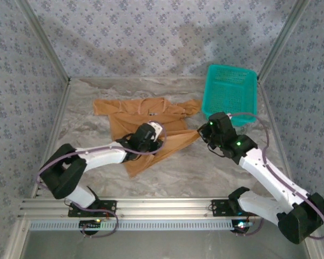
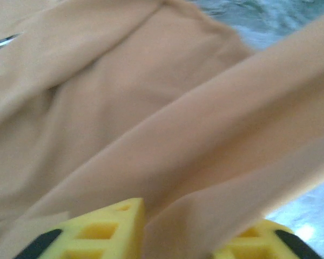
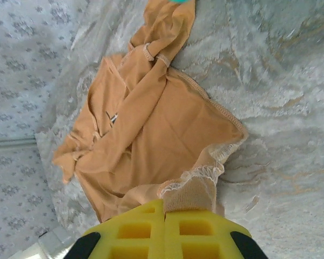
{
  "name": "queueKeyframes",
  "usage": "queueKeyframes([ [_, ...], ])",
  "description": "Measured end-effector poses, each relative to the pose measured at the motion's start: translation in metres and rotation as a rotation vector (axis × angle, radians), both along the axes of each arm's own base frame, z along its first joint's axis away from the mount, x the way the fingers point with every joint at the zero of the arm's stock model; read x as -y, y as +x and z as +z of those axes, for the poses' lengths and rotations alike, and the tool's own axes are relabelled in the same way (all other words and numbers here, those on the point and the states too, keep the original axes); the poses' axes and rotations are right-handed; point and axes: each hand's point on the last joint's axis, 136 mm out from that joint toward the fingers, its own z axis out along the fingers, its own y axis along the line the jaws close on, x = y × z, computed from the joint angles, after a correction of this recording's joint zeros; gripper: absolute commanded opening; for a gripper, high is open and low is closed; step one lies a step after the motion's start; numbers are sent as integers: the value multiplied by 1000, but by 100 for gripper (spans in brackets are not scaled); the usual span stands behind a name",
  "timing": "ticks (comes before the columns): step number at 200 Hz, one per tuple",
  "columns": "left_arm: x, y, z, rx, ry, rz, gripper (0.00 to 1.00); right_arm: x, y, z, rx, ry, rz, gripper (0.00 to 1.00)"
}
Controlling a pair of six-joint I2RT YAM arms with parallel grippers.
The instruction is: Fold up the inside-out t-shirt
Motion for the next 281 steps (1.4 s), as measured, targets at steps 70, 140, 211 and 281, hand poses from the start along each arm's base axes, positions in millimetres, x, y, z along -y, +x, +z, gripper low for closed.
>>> queueKeyframes([
  [70, -65, -23, -16, -142, -21, 157, 0, 21, 2, 2, -8, 3, -30, 0],
  [140, -30, -25, 95, -111, -378, 125, 0, 40, 69, -25, -117, -81, -16, 31],
  [211, 31, 1, 115, -378, -539, 156, 0, 31, 73, -64, -240, -281, 272, 33],
  [281, 34, 10, 128, -426, -573, 191, 0, -103, -15, -94, -50, -164, 601, 9],
])
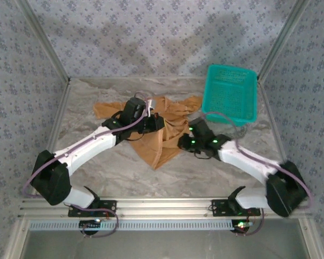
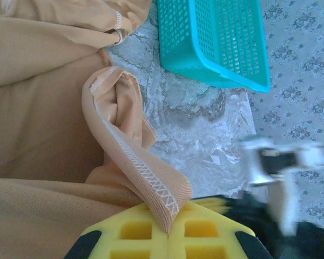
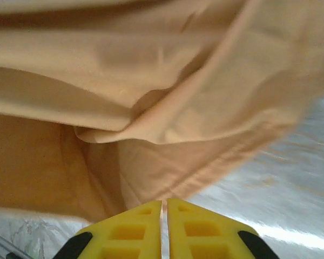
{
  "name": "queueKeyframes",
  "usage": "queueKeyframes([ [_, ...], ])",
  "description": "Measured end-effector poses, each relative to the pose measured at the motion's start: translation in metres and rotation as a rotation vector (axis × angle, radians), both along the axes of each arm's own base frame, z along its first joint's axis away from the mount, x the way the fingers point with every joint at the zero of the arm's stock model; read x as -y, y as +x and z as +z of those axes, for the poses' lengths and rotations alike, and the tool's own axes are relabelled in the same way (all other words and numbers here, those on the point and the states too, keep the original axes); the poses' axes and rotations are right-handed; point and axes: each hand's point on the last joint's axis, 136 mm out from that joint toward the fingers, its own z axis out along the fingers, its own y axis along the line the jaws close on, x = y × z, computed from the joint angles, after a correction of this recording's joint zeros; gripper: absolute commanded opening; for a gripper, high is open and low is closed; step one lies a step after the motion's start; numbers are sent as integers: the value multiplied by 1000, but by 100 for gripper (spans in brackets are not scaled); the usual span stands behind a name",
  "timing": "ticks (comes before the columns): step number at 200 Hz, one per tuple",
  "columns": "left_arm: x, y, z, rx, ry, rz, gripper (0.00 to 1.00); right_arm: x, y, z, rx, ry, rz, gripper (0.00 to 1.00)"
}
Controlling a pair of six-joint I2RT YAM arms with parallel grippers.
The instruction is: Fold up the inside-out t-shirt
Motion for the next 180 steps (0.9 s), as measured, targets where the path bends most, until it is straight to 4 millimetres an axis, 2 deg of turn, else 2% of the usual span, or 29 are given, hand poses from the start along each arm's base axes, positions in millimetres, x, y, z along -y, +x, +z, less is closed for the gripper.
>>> queueKeyframes([
  [16, -1, -1, 0, -11, 1, 5, 0, -35, 15, -28, -37, -8, 18, 5],
  [26, -3, -3, 1, -20, 2, 9, 0, -56, 30, -37, -47, 5, 13, 5],
  [37, -8, -3, 4, -19, 9, 34, 0, -80, 55, -40, -24, 34, -7, 8],
  [49, -19, 0, 9, -16, 12, 69, 0, -96, 82, -34, 11, 65, -51, 22],
  [67, -27, -5, 27, 7, -16, 81, 0, -118, 127, -18, 76, 113, -133, 58],
  [78, -31, -9, 41, 27, -37, 84, 0, -124, 148, -12, 100, 119, -186, 72],
  [93, -37, -13, 60, 54, -65, 94, 0, -130, 170, -5, 124, 120, -248, 83],
  [104, -42, -14, 74, 79, -85, 107, 0, -133, 180, -6, 116, 116, -289, 85],
  [119, -47, -14, 90, 107, -103, 121, 0, -135, 190, -17, 84, 96, -337, 86],
  [136, -52, -16, 101, 124, -117, 127, 0, -136, 197, -41, 19, 65, -386, 80],
  [147, -55, -15, 105, 129, -122, 132, 0, -136, 199, -59, -19, 37, -407, 71],
  [155, -57, -15, 105, 128, -121, 137, 0, -140, 203, -56, -26, 50, -417, 55],
  [157, -58, -15, 105, 127, -121, 138, 0, -140, 204, -54, -29, 58, -426, 49],
  [158, -58, -15, 105, 127, -120, 139, 0, -140, 204, -54, -29, 58, -426, 49],
  [164, -60, -14, 105, 125, -120, 144, 0, -142, 204, -55, -39, 62, -426, 30],
  [165, -60, -14, 105, 125, -120, 144, 0, -142, 204, -55, -39, 62, -426, 30],
  [166, -61, -13, 105, 124, -120, 147, 0, -142, 204, -55, -42, 63, -425, 24],
  [170, -63, -13, 105, 123, -120, 150, 0, -143, 204, -57, -51, 64, -423, 13],
  [177, -67, -11, 105, 121, -121, 158, 0, -142, 202, -61, -65, 60, -420, 1],
  [180, -69, -10, 105, 121, -121, 163, 0, -141, 201, -64, -73, 57, -418, 0],
])
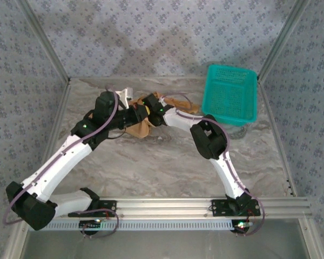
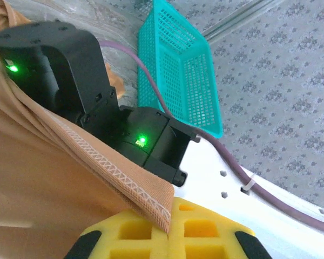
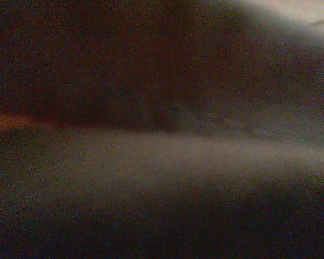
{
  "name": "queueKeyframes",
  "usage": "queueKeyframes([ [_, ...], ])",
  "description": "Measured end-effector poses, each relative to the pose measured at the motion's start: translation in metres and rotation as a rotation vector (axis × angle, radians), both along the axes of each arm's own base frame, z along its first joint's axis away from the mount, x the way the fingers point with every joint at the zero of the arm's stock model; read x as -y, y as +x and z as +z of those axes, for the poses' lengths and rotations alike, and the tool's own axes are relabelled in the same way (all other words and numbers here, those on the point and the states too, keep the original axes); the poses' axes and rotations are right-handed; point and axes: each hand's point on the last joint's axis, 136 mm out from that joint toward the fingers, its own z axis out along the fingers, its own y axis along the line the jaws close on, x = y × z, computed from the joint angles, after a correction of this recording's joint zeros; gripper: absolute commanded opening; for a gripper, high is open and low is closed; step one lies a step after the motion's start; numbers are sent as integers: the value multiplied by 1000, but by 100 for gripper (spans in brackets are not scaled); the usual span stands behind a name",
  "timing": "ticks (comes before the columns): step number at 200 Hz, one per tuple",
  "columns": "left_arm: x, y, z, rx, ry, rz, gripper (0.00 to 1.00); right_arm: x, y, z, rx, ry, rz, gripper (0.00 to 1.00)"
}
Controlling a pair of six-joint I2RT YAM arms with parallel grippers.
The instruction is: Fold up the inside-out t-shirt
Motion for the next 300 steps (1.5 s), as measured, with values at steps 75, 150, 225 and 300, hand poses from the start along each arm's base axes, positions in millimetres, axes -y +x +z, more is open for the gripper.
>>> queueKeyframes([
  [75, -96, 69, -59, -118, 8, 261, 0, 40, -23, 49, 15, -11, 244, 0],
  [150, -188, 105, -213, -443, 47, 487, 0, 81, -93, 304, 501, 247, 512, 0],
  [225, -176, 67, -276, -552, 21, 417, 30, 113, -130, 232, 362, 302, 582, 0],
  [300, -26, 27, -143, 200, 276, -162, 79, 122, -178, 130, 227, 251, 710, 0],
])
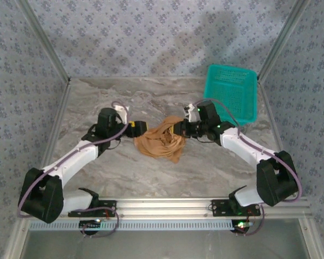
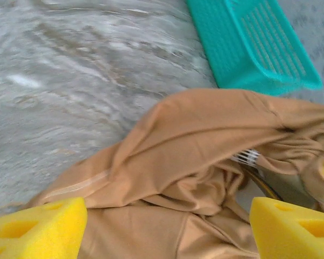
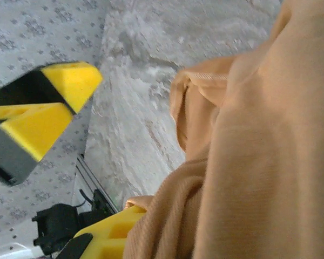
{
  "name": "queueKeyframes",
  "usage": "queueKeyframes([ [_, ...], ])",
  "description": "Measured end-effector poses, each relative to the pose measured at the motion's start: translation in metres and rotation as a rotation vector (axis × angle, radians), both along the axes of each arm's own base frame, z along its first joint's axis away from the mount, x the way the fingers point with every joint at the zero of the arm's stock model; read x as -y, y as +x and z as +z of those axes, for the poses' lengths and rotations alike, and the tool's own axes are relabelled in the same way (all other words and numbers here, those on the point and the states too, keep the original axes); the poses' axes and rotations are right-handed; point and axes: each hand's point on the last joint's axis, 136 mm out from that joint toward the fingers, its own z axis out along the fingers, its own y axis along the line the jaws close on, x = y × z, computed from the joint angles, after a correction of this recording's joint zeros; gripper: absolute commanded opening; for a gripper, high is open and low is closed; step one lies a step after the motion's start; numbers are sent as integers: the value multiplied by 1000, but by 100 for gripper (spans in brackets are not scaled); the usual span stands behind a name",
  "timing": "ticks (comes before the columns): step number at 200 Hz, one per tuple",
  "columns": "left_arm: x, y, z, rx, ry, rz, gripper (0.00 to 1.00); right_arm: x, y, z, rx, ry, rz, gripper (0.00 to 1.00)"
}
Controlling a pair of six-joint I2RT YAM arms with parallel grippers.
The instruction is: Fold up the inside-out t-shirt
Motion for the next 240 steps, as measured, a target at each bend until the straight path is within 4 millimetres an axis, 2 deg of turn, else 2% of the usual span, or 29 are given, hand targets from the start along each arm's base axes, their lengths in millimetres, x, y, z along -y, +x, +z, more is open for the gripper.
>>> queueKeyframes([
  [15, 10, -3, -11, 11, 44, -53, 79, 1, -3, -1, 11, 2, 7, 0],
  [41, 29, -1, -44, -29, 120, -131, 79, 2, -3, 15, 67, 29, 13, 0],
  [79, 55, 16, -78, -108, 108, -179, 84, 5, -4, 29, 113, 44, 14, 0],
  [113, 79, 31, -84, -104, 62, -197, 85, 6, -7, 30, 117, 47, 18, 0],
  [128, 89, 32, -83, -100, 41, -213, 89, 7, -8, 30, 117, 47, 18, 0],
  [164, 114, 33, -85, -103, -9, -251, 88, 13, -2, 30, 117, 47, -4, 0],
  [172, 117, 31, -86, -106, -13, -258, 80, 16, -1, 30, 117, 47, -11, 0],
  [176, 119, 29, -87, -109, -18, -263, 70, 17, 0, 30, 116, 47, -15, 0],
  [180, 121, 28, -88, -108, -18, -268, 55, 18, 1, 30, 116, 47, -18, 0],
  [186, 123, 27, -90, -117, -22, -274, 26, 20, 2, 30, 116, 48, -23, 0],
  [194, 126, 25, -93, -129, -28, -282, 0, 22, 4, 30, 114, 49, -31, 0],
  [220, 128, 29, -106, -209, -54, -265, 0, 34, 8, 29, 106, 43, -64, 0],
  [240, 107, 46, -101, -266, -104, -186, 0, 46, 7, 29, 101, 31, -92, 0],
])
